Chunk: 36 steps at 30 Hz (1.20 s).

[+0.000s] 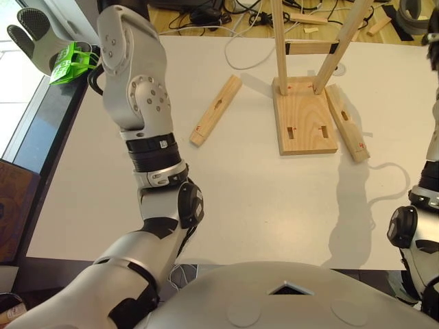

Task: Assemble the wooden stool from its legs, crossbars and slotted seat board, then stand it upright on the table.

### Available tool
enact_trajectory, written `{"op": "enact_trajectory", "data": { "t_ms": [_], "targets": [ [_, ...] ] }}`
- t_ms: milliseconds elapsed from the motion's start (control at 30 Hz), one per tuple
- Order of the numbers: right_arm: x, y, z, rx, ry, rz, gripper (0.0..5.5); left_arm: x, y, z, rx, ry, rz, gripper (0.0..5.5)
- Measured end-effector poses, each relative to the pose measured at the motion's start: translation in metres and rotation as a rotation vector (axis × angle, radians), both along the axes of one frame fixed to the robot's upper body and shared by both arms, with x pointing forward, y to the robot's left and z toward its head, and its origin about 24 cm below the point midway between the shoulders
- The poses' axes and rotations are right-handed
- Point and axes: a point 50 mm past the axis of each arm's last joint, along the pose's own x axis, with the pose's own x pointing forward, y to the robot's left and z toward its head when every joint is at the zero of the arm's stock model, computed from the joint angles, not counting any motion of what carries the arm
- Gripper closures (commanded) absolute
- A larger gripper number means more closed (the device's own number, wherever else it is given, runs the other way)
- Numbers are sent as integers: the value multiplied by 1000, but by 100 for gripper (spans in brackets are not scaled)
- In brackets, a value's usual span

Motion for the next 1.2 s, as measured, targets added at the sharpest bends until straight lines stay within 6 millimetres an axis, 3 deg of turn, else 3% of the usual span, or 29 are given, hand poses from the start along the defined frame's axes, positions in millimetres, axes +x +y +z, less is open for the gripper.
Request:
{"op": "enact_trajectory", "data": {
  "t_ms": [100, 200, 300, 400, 867, 1167, 1200],
  "targets": [
    [-2, 24, 8, -92, -68, 145, 420, 1, -25, 15, 18, -59, -250, 211],
    [-8, 55, 14, -218, -120, 332, 420, -5, -66, 9, 108, -28, -643, 211],
    [-10, 62, 15, -268, -117, 392, 420, -11, -83, 0, 169, 4, -816, 211],
    [-11, 72, 13, -305, -109, 459, 420, -12, -83, -7, 194, 18, -843, 211],
    [-17, 101, 8, -307, -120, 590, 420, -27, -98, 0, 185, -73, -950, 211],
    [-20, 110, 8, -318, -129, 626, 420, -23, -97, -1, 137, -65, -894, 211],
    [-20, 110, 8, -319, -128, 628, 420, -23, -97, -1, 135, -64, -890, 233]
  ]
}}
